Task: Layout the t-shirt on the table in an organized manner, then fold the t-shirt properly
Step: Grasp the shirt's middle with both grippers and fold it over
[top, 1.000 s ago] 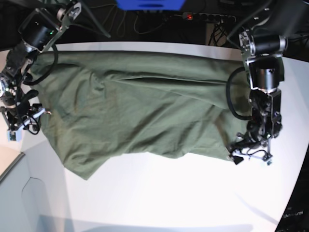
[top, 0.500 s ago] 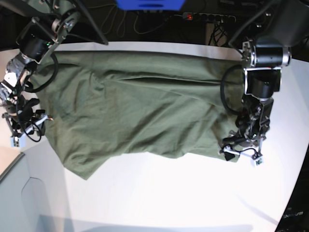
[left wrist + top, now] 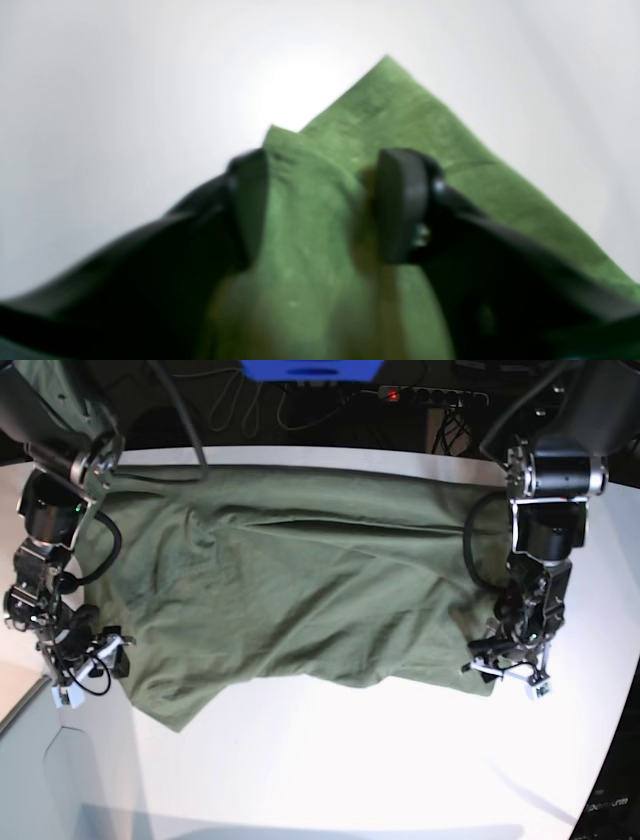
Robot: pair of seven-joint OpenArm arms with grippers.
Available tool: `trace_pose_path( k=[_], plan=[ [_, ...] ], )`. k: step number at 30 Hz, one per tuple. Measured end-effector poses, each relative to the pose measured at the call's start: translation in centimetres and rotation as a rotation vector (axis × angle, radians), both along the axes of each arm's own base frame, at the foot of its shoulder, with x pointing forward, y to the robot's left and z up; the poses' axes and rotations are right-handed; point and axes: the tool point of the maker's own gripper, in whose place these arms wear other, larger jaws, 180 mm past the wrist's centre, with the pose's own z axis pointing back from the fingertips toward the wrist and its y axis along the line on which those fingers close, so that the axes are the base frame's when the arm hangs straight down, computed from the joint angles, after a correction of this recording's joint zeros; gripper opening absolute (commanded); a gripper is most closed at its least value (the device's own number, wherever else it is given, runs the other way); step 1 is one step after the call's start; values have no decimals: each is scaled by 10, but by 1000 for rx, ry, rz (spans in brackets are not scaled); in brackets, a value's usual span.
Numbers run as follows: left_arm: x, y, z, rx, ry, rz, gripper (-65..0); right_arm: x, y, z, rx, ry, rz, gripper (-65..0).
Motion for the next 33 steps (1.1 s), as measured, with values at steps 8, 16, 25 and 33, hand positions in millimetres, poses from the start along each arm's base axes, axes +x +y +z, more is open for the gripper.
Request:
trace_pose_path(
  k=[8, 16, 25, 33],
  plan=[
    [-4, 5, -6, 7, 5, 15, -433, -3, -19, -33, 64, -22, -136, -302],
    [-7, 11, -8, 1, 21, 15, -640, 3, -37, -27, 49, -95, -219, -302],
    [-11, 12, -11, 9, 12, 16, -650, 4, -8, -37, 35, -66, -141, -302],
    [-14, 12, -13, 11, 9, 14, -650, -3, 1, -51, 55, -35, -127, -302]
  ],
)
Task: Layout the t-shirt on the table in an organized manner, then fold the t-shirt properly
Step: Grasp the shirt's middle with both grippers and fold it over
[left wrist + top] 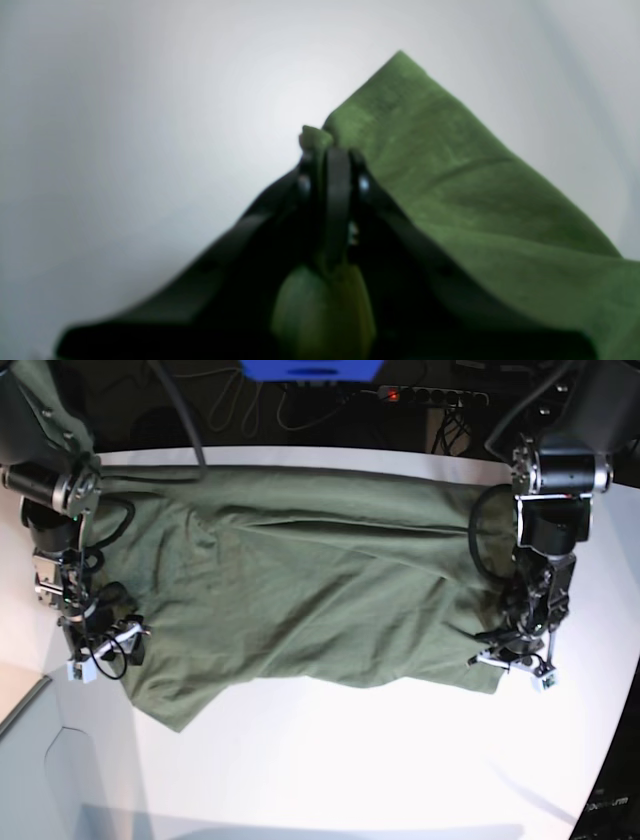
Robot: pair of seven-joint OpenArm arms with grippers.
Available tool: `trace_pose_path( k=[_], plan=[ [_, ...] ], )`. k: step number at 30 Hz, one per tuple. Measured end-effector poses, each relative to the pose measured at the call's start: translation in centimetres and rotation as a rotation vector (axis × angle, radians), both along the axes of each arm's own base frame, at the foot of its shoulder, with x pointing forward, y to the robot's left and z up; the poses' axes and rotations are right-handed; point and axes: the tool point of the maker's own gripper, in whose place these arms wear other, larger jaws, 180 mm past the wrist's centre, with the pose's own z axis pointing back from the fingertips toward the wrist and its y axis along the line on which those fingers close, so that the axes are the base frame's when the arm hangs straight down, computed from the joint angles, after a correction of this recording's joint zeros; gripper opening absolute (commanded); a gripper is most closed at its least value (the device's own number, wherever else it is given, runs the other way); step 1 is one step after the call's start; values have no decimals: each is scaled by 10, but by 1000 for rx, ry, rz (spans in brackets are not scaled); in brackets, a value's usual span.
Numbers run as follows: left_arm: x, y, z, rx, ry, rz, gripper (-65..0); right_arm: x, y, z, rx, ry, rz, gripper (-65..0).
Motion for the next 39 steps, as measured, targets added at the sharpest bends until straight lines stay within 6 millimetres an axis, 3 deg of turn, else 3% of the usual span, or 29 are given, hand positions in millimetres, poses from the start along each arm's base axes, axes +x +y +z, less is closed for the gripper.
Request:
trace_pose_path(
  k=[7, 9, 13, 23, 28, 30, 35, 39],
  plan=[
    [-1, 6, 1, 0, 5, -3, -650, -1, 0, -1, 1, 1, -1, -338],
    [-3, 13, 1, 10, 7, 2, -650, -2, 1, -2, -8, 4, 10, -413],
    [-5, 17, 1, 11, 9, 10, -650, -6, 5, -6, -36, 13, 53, -650],
    [-5, 16, 3, 9, 11, 11, -650, -5, 4, 2, -92, -1, 87, -650],
    [-22, 1, 12, -51, 12, -16, -650, -20, -11, 19, -123, -82, 23, -650],
    [-23, -6, 19, -74, 4, -27, -650, -18, -14, 26, -128, -103, 12, -650],
    [-2, -16, 59, -85, -106, -64, -650, -12, -14, 35, -134, -136, 10, -650],
    [-14, -21, 57, -81, -99, -81, -650, -23, -17, 37, -165, -142, 19, -650]
  ],
)
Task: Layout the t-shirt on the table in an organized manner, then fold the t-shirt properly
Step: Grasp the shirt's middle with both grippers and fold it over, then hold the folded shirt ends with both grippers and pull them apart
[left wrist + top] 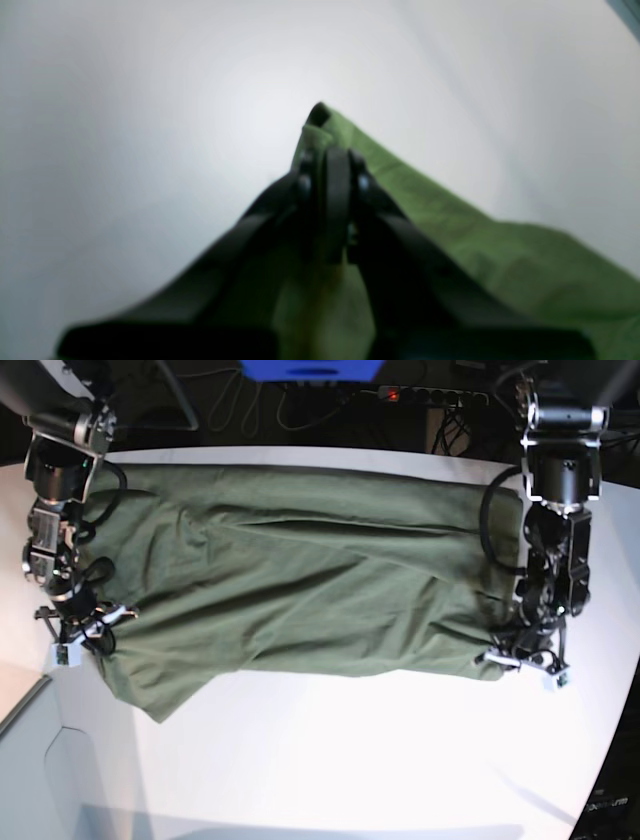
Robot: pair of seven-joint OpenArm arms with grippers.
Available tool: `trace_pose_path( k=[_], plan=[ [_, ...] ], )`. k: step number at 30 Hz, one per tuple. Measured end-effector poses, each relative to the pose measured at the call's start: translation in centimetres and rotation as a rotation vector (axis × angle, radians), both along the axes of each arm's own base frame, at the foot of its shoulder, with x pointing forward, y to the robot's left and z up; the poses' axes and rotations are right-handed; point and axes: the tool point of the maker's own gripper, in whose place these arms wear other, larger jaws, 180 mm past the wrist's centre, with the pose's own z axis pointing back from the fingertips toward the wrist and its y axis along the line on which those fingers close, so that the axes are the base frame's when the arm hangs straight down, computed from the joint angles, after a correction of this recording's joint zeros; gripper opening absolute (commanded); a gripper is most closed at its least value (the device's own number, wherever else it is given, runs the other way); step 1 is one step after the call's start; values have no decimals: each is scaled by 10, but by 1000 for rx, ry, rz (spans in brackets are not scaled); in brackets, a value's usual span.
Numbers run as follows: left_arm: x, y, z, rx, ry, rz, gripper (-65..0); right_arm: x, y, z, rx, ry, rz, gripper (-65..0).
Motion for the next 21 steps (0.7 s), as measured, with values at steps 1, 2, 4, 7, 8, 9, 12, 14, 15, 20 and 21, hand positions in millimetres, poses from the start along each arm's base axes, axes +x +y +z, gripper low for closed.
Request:
trace_pose_path(
  k=[1, 2, 4, 7, 8, 9, 12, 14, 15, 20, 21],
  plan=[
    [-4, 0, -3, -1, 8, -2, -650, 0, 0, 3, -7, -9, 3, -650],
    [-4, -1, -4, -2, 14, -2, -650, 2, 1, 8, -14, -19, 5, -650],
    [-2, -1, 0, -1, 4, -2, -650, 7, 7, 19, -14, -59, 8, -650],
    [4, 6, 11, -67, -45, 50, -650, 10, 3, 35, 0, -123, -35, -650],
    [4, 12, 14, -88, -55, 73, -650, 7, -3, 37, 1, -130, -54, -650],
    [2, 18, 14, -100, -59, 93, -650, 4, -8, 37, 0, -126, -69, -650],
    [-7, 24, 7, -121, -45, 119, -650, 3, -12, 40, -6, -133, -77, -650],
    [-10, 22, 3, -132, -29, 115, -650, 5, -8, 43, 1, -144, -63, -650],
    [-10, 22, 3, -132, -30, 116, -650, 6, -7, 44, 2, -147, -61, -650],
    [-6, 21, 8, -170, -53, 129, -650, -4, -11, 42, 4, -145, -80, -650],
    [-7, 20, 8, -180, -54, 132, -650, -4, -11, 43, 5, -149, -82, -650]
  ],
)
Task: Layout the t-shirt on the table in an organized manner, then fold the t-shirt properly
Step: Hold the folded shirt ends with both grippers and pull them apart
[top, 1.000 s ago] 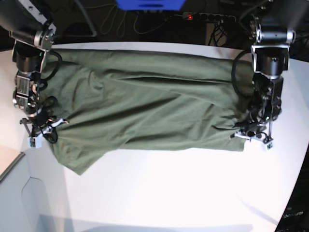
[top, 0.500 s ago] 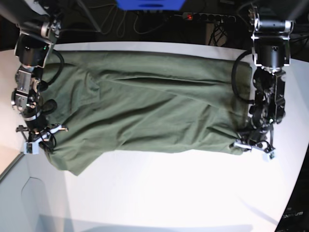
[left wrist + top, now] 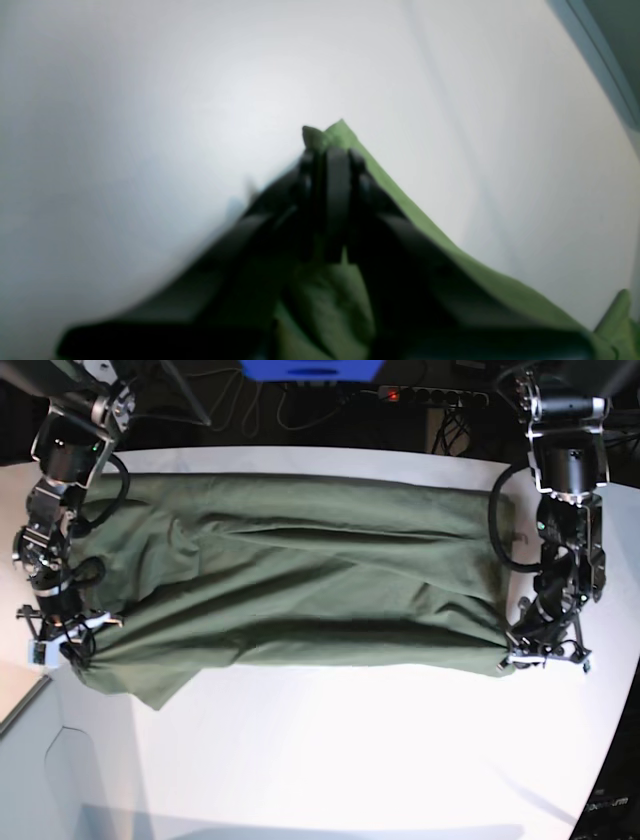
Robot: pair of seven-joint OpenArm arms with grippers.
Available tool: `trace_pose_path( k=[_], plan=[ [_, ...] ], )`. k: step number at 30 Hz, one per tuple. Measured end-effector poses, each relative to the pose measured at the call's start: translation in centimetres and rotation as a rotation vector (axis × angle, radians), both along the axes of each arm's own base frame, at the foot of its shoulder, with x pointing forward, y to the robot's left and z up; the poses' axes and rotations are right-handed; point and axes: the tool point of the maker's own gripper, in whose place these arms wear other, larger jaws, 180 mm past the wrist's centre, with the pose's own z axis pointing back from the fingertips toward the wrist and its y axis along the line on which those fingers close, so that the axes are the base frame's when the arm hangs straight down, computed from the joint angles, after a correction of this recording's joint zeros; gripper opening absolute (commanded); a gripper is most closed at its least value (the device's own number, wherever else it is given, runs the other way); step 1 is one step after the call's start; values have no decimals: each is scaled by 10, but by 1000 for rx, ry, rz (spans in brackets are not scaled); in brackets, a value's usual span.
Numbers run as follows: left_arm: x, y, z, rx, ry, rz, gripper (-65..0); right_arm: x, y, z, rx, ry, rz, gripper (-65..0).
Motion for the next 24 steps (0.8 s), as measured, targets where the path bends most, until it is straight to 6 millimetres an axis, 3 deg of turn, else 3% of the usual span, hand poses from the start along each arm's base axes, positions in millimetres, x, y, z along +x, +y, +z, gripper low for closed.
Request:
trace_pose_path(
  k=[4, 14, 19, 24],
  plan=[
    [1, -1, 3, -8, -9, 0, -650, 4, 5, 5, 3, -19, 4, -650],
    [10, -18, 51, 4, -98, -77, -650, 2, 4, 8, -4, -25, 3, -650],
    [2, -20, 48, 7, -90, -87, -650, -5, -18, 14, 0, -46, -62, -650],
    [-1, -20, 45, 6, -84, -84, -650, -4, -16, 12, 3, -43, -57, -650]
  ],
)
